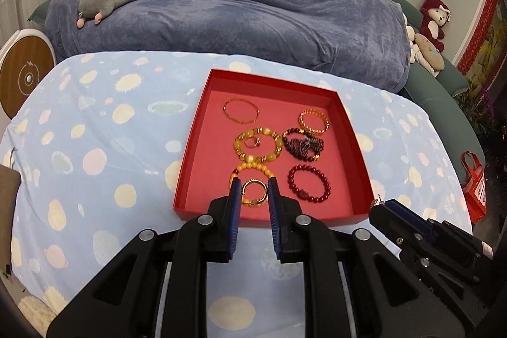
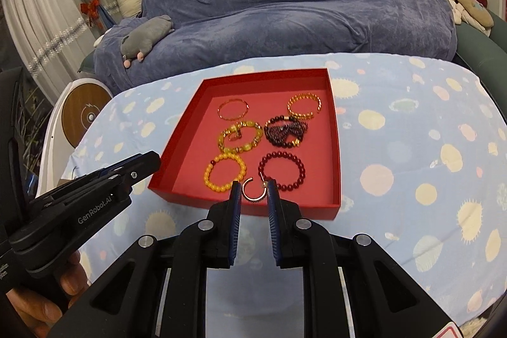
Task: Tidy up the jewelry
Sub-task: 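Carry both hoop earrings over the red box, then lower both earrings into the red box and open both tools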
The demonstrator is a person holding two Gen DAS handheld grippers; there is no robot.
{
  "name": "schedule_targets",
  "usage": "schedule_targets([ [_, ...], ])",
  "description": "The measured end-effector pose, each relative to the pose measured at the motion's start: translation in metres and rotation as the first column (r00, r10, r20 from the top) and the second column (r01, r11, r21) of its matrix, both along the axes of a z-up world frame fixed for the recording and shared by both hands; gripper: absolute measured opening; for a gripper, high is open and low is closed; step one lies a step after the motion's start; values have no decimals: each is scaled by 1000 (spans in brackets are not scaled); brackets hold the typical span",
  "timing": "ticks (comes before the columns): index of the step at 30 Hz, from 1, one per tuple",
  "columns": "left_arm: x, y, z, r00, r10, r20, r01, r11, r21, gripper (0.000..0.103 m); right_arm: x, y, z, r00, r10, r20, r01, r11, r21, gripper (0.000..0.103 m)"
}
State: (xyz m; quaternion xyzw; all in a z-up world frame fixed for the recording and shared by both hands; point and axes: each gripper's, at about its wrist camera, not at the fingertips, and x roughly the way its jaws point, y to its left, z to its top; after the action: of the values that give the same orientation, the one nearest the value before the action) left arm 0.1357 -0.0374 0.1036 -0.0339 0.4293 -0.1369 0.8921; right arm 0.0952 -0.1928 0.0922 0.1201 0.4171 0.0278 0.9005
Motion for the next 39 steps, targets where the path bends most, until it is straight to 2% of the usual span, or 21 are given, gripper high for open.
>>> schedule_targets([
  [7,48,-20,0,1000,-9,6,9,1000,6,17,46,-6,4,1000,6,16,-5,1000,-17,16],
  [16,92,-37,-42,998,-8,-63,11,998,57,17,96,-13,-28,999,0,-40,-1,999,-33,16],
  [25,108,-41,-71,994,-6,-108,15,997,78,17,116,-14,-56,996,-4,-86,2,999,-33,16],
  [39,112,-43,-86,990,3,-141,10,996,89,17,119,-14,-67,994,-15,-109,11,999,-36,16],
])
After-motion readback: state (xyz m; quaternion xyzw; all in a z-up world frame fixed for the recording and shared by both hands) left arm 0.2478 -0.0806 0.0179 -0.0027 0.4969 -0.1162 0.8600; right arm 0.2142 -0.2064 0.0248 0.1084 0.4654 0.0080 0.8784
